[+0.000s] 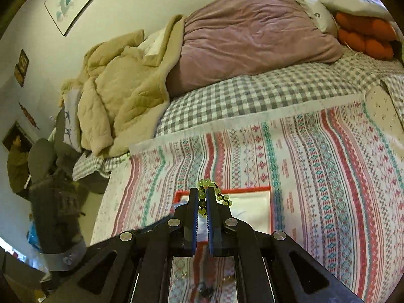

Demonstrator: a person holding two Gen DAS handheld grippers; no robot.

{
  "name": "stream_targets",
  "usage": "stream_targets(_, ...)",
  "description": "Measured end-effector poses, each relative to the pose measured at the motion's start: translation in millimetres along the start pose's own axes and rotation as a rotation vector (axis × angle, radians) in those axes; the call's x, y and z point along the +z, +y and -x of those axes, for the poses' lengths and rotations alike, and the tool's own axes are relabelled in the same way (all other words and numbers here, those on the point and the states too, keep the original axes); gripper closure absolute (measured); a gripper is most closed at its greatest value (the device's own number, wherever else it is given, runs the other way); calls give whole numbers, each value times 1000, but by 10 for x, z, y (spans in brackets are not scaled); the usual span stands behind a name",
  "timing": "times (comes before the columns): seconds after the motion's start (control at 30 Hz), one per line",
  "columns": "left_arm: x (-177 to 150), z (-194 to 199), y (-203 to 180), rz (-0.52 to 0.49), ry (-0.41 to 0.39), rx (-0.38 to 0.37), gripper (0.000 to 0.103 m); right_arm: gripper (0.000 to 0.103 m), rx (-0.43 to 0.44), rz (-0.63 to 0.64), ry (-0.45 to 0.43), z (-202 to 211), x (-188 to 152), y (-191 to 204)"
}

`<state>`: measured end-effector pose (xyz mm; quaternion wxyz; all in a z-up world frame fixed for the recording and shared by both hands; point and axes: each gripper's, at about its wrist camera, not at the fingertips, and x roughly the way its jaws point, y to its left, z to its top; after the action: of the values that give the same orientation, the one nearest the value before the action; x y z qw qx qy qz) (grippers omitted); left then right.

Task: Organize jewelry
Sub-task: 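Lift both bracelets and lower them into the red box, opening both grippers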

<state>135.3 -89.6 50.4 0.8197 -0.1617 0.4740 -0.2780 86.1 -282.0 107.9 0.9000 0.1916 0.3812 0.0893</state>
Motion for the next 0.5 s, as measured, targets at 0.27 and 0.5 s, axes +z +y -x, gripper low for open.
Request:
stream_targets(0.27, 0, -333, 373, 20, 54, 173, 90, 97, 3, 47, 38, -290, -26, 80)
stream_targets(0.5, -26, -350, 529, 29, 61, 240, 90, 97, 25, 54, 102, -498, -86, 107)
